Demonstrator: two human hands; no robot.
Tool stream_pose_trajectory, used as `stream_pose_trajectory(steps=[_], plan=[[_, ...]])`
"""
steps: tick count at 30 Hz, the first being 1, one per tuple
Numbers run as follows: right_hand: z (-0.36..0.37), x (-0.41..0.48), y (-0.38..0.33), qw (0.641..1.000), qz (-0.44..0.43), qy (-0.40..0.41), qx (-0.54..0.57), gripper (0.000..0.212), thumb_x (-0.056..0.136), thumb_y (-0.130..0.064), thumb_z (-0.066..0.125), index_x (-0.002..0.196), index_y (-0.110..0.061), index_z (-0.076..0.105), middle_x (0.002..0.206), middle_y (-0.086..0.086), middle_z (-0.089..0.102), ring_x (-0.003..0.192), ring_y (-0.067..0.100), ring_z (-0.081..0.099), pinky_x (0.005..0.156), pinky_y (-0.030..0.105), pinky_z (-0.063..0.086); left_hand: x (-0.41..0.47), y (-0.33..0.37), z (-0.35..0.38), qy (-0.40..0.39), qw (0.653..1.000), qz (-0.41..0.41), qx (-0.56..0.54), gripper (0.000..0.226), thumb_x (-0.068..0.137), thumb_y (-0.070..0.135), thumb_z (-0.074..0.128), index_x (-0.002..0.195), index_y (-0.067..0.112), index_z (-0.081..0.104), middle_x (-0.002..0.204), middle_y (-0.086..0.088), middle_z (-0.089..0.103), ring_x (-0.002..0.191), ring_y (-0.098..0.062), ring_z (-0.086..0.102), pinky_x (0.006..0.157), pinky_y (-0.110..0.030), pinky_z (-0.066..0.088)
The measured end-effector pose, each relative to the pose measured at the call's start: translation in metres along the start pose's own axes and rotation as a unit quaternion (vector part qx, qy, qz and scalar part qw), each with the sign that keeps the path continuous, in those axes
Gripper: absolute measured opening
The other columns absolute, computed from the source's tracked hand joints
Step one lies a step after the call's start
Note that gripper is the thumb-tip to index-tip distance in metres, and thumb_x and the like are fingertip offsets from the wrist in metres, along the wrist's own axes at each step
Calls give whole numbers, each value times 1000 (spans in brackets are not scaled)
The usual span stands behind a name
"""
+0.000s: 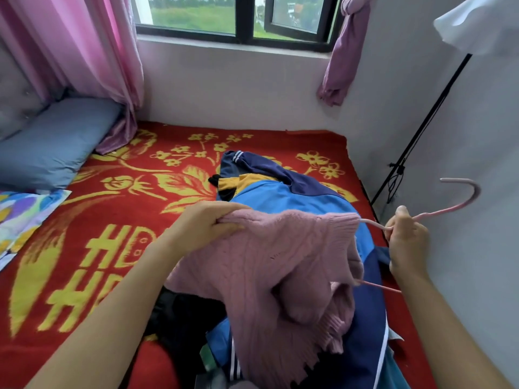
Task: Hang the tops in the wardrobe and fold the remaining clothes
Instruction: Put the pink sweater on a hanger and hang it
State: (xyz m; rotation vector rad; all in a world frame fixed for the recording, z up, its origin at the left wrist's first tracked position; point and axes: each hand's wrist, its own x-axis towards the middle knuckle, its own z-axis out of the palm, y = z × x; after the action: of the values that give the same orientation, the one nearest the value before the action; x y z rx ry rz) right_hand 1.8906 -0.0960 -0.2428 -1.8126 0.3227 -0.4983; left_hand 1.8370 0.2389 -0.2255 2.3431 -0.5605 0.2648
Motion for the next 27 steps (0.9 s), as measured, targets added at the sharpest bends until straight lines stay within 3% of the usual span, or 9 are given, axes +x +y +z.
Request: stream_pose_trajectory(steps=[4, 7, 10, 13, 16, 19, 22, 24, 27], plan=[[9, -14, -6, 999, 3, -12, -50, 50, 75, -53, 36, 45, -14, 47, 35, -5, 46, 47, 15, 45, 56, 31, 35, 2, 13, 21, -53, 980, -9, 192, 67, 82, 66, 36, 109, 14, 69, 94, -4, 65, 89, -24, 58, 82, -39, 43], [18, -28, -6, 998, -12, -26, -61, 51, 76, -52, 35, 46, -13, 47, 45, 0, 46, 53, 23, 46, 66, 39, 40, -5, 35, 56, 53, 967, 27, 248, 42, 85, 42, 42, 82, 9, 68, 65, -2, 62, 59, -22, 62, 55, -31, 50], [24, -34, -8, 996, -25, -33, -80, 55, 76, -54, 32, 49, -9, 48, 51, 5, 48, 63, 30, 51, 69, 39, 40, -6, 47, 75, 127, 954, 14, 271, 35, 86, 33, 43, 71, 12, 67, 52, 0, 50, 42, -19, 53, 35, -23, 39], [31, -38, -18, 993, -40, -5, -107, 65, 75, -58, 27, 56, -1, 53, 58, 13, 53, 69, 36, 55, 65, 35, 36, -1, 48, 72, 176, 950, 18, 258, 33, 86, 32, 45, 69, 14, 66, 49, 1, 46, 39, -17, 48, 34, -21, 35], [43, -57, -30, 986, -79, -10, -145, 62, 71, -64, 17, 48, -11, 40, 60, 20, 53, 68, 36, 54, 64, 37, 34, 0, 57, 72, 169, 959, 38, 223, 13, 88, 30, 44, 82, 21, 52, 50, 0, 45, 39, -17, 47, 35, -21, 33], [57, -88, -33, 976, -131, -51, -168, 55, 82, -52, 23, 45, -16, 40, 64, 25, 61, 72, 40, 58, 65, 38, 36, -2, 60, 72, 166, 966, 35, 197, 7, 89, 28, 45, 85, 22, 47, 51, 0, 46, 40, -17, 48, 35, -22, 33], [60, -91, -33, 972, -123, -123, -160, 57, 91, -53, 31, 44, -21, 35, 52, 9, 50, 68, 36, 56, 66, 39, 38, -7, 54, 69, 160, 968, 33, 190, 23, 88, 28, 45, 82, 16, 64, 52, -1, 49, 40, -20, 51, 34, -24, 37], [55, -87, -29, 969, -116, -175, -134, 54, 93, -47, 45, 47, -22, 33, 50, -3, 42, 63, 27, 49, 66, 37, 36, -9, 52, 66, 128, 976, 24, 175, 17, 88, 31, 42, 89, 22, 56, 55, -3, 54, 43, -23, 54, 36, -27, 42], [48, -79, -29, 966, -180, -168, -81, 34, 80, -57, 53, 68, -26, 52, 74, -17, 53, 79, 11, 49, 76, 26, 31, -11, 48, 59, 101, 987, -46, 112, 31, 87, 40, 34, 95, 23, 59, 71, -8, 66, 62, -24, 64, 53, -38, 51]])
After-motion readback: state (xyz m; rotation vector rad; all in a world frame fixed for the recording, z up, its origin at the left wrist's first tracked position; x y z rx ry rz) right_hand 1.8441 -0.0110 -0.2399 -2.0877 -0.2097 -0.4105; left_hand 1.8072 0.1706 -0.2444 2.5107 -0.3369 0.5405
